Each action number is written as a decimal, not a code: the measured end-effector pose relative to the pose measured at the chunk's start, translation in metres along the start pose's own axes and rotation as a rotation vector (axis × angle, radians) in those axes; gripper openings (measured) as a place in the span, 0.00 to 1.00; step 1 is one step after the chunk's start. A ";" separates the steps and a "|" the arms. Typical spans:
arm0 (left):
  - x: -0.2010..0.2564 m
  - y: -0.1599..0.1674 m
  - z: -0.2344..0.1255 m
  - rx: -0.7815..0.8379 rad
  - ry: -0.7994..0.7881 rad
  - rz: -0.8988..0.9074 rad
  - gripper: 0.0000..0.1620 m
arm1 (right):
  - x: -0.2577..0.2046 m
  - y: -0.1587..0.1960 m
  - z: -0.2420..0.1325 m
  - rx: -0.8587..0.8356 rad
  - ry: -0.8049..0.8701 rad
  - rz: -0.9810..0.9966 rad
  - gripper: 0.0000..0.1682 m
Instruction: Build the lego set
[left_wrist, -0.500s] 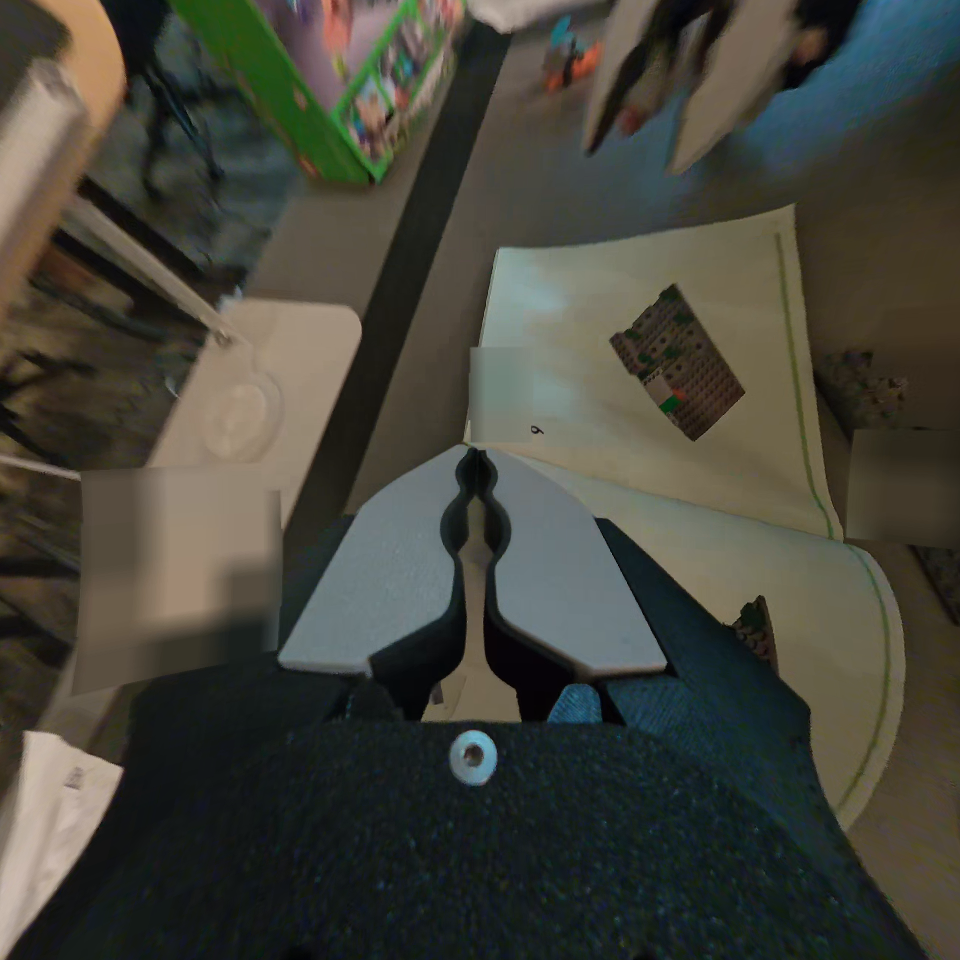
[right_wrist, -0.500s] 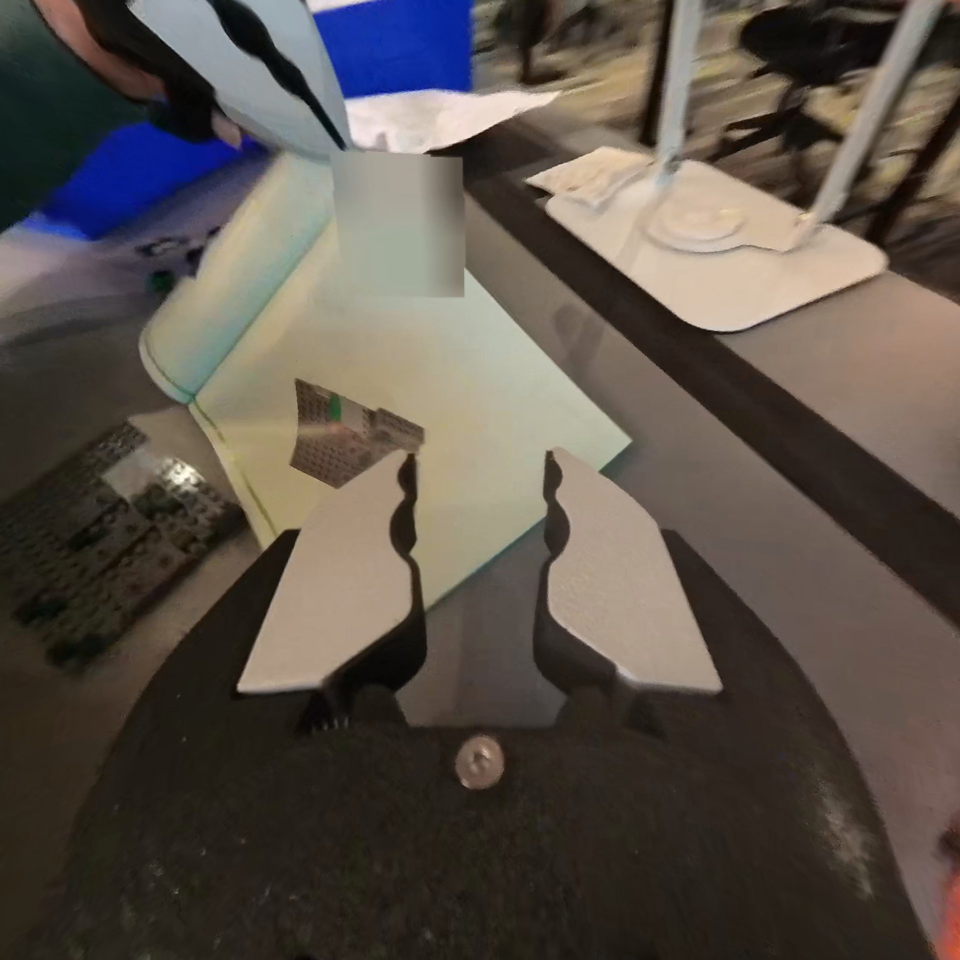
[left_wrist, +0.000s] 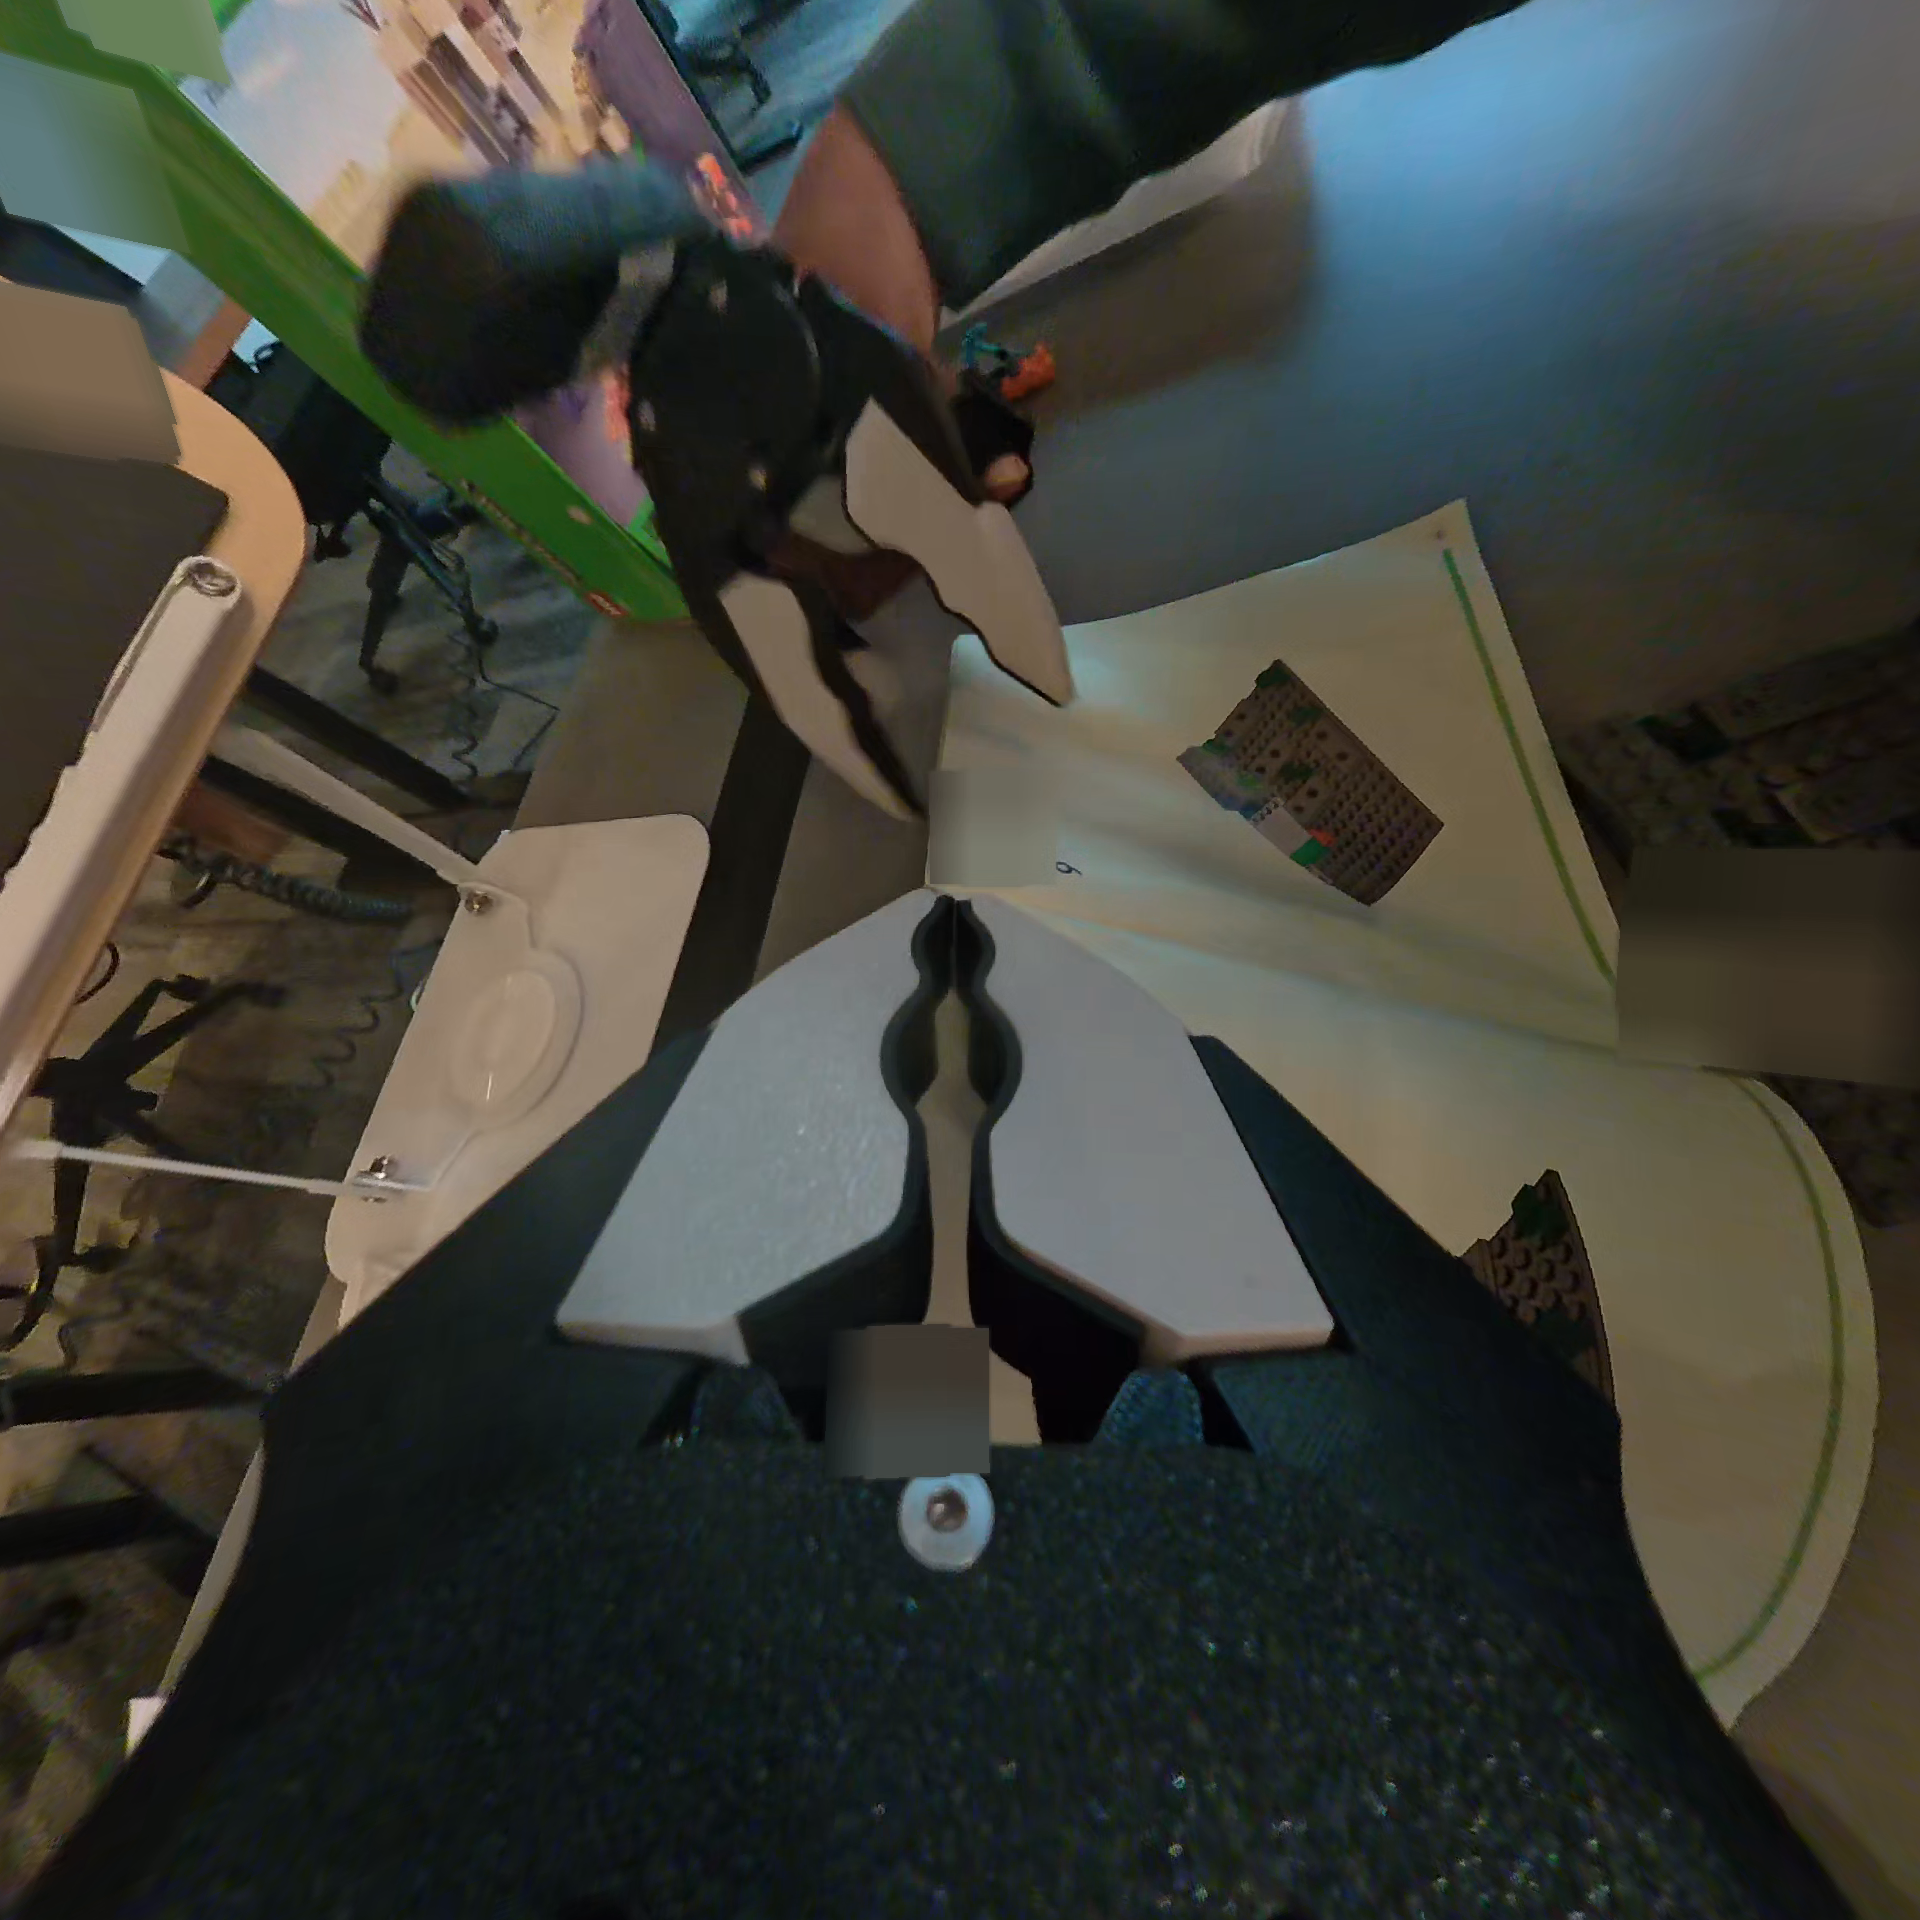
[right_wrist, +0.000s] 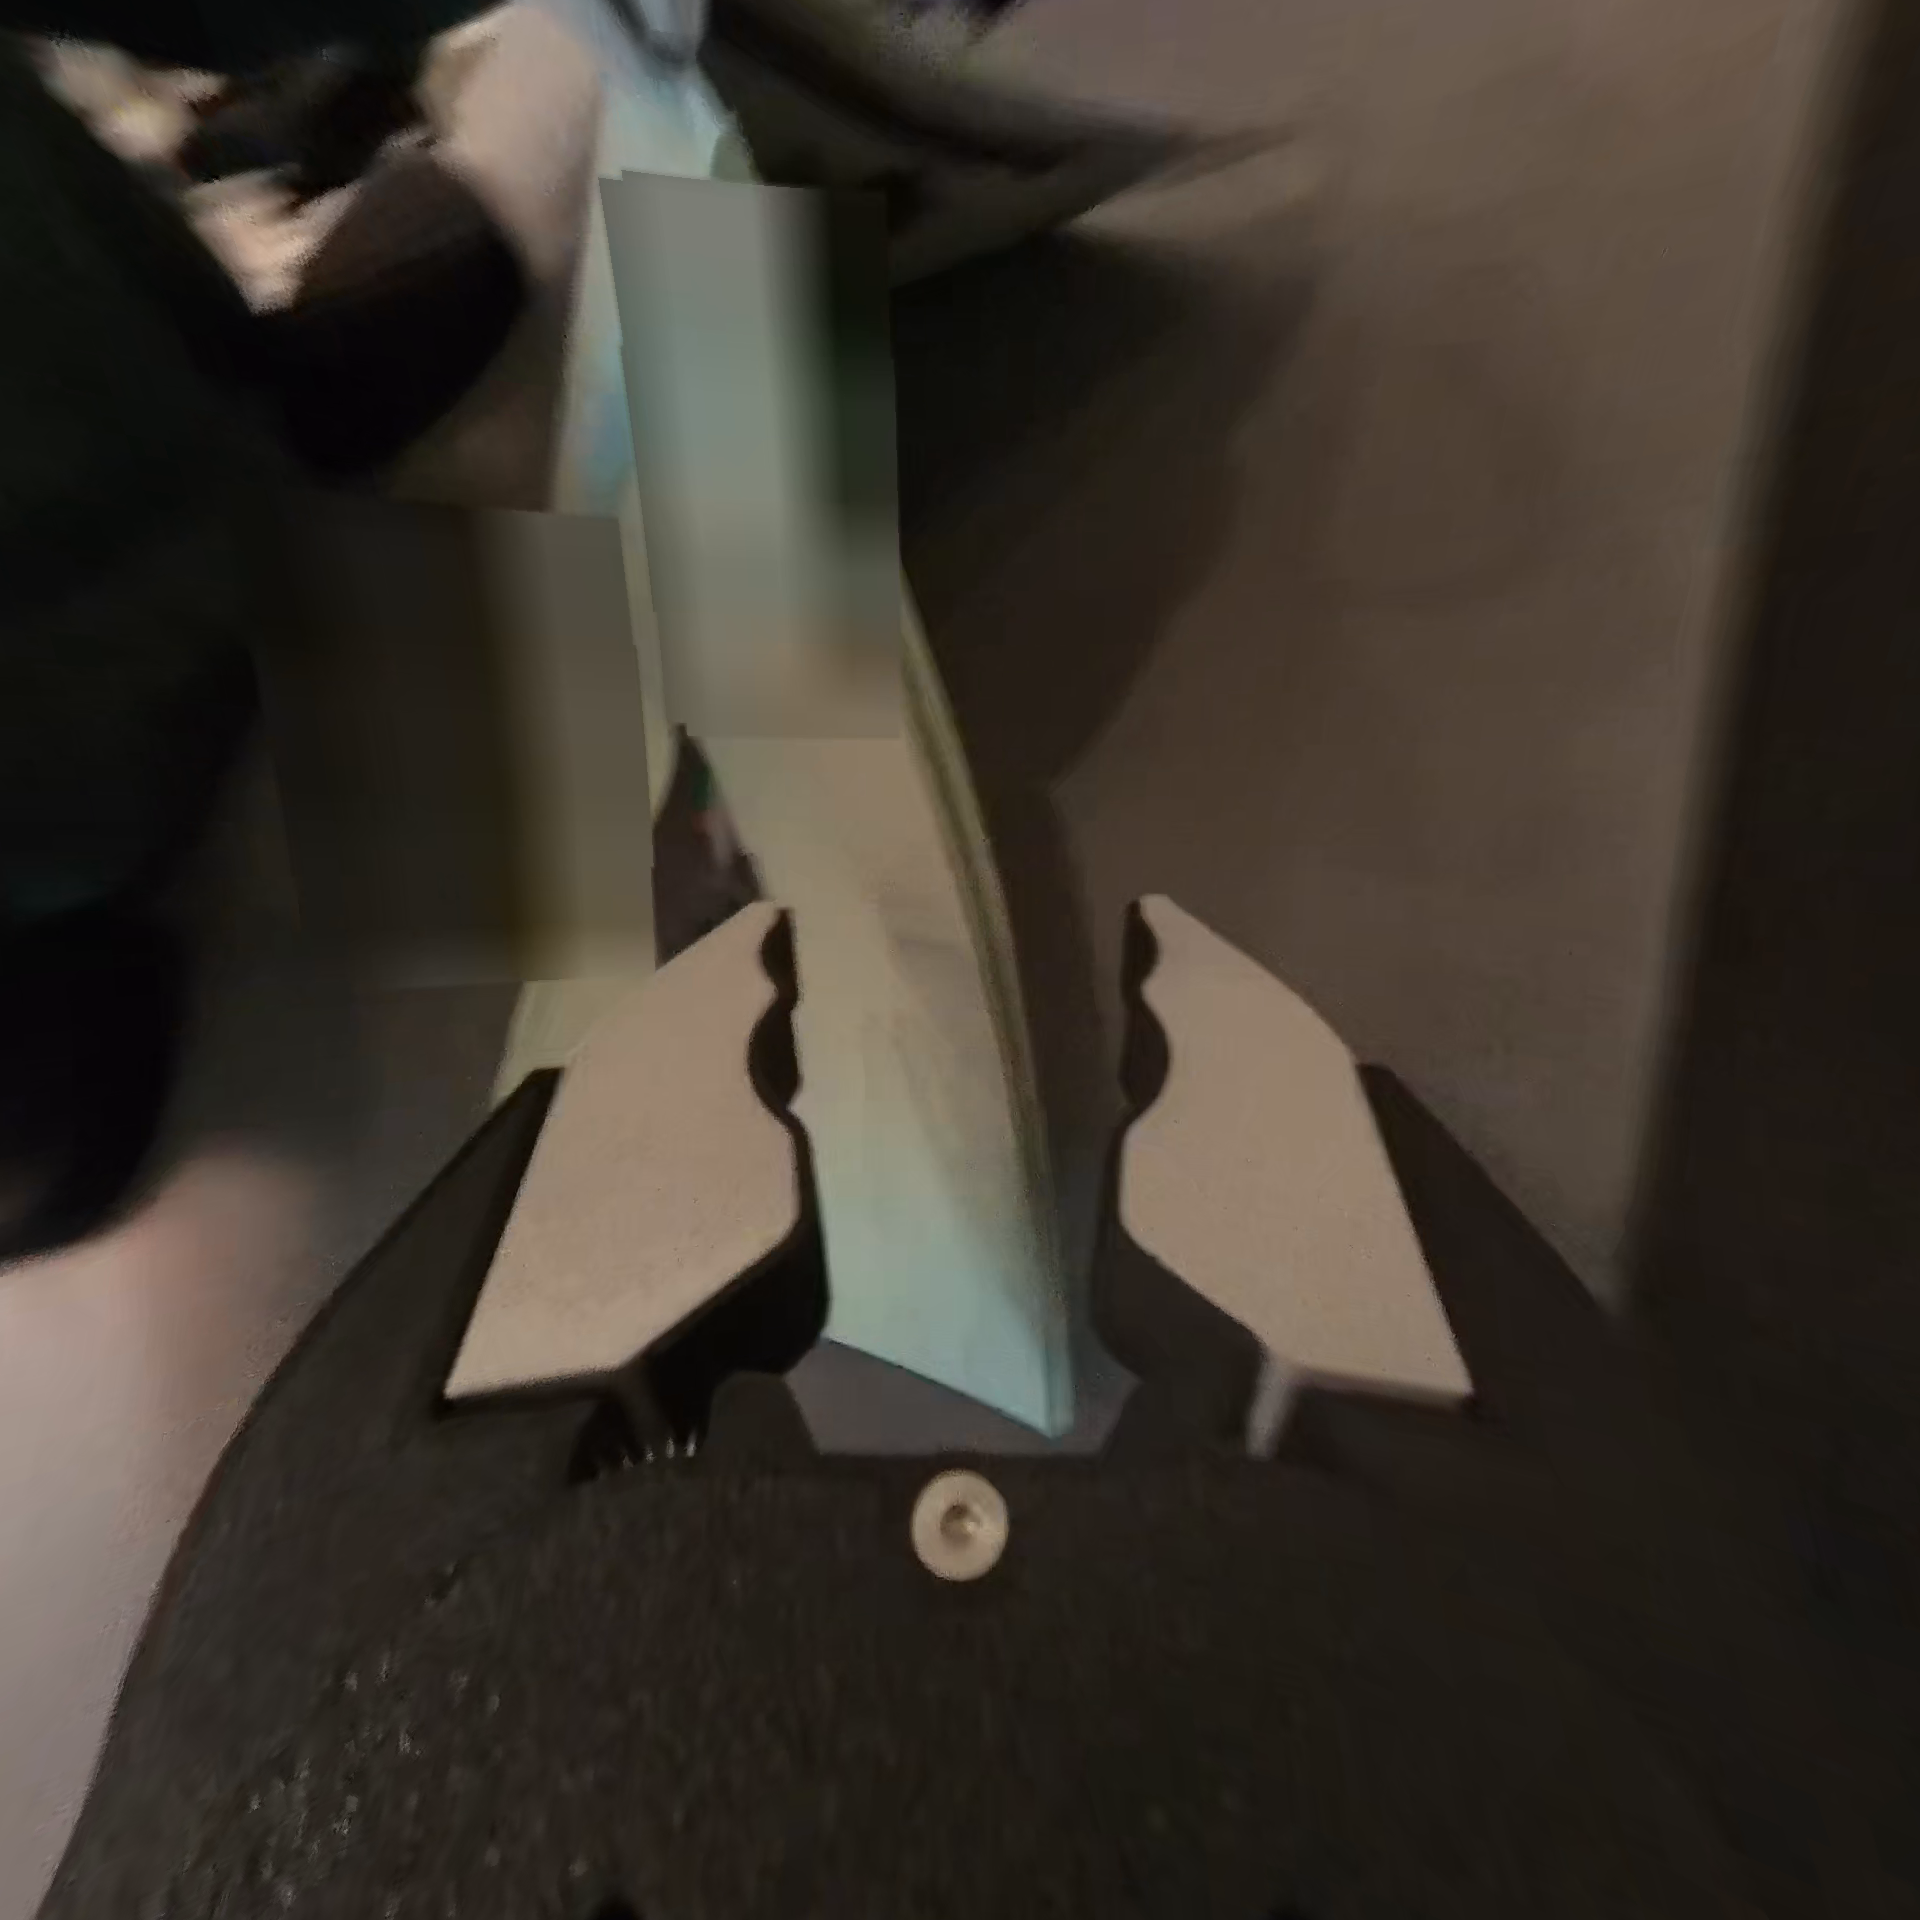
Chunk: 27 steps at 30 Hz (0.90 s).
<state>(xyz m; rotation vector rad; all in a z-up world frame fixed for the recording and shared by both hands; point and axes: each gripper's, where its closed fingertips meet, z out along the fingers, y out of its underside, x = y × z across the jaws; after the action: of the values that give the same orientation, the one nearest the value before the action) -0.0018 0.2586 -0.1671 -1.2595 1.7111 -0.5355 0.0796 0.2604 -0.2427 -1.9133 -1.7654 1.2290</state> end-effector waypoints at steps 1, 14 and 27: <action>0.000 0.000 -0.001 0.005 -0.003 0.000 0.00 | -0.006 0.003 0.005 -0.034 -0.055 0.016 0.30; -0.007 0.021 -0.007 -0.050 -0.036 -0.278 0.05 | -0.048 -0.008 -0.012 -0.217 0.021 0.209 0.02; -0.005 0.003 -0.059 -0.241 -0.456 -0.300 0.12 | -0.045 -0.038 -0.024 -0.233 0.274 0.356 0.01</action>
<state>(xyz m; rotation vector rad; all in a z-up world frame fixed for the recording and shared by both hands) -0.0536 0.2549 -0.1387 -1.6785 1.2363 -0.1893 0.0747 0.2365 -0.1844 -2.4762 -1.5259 0.8279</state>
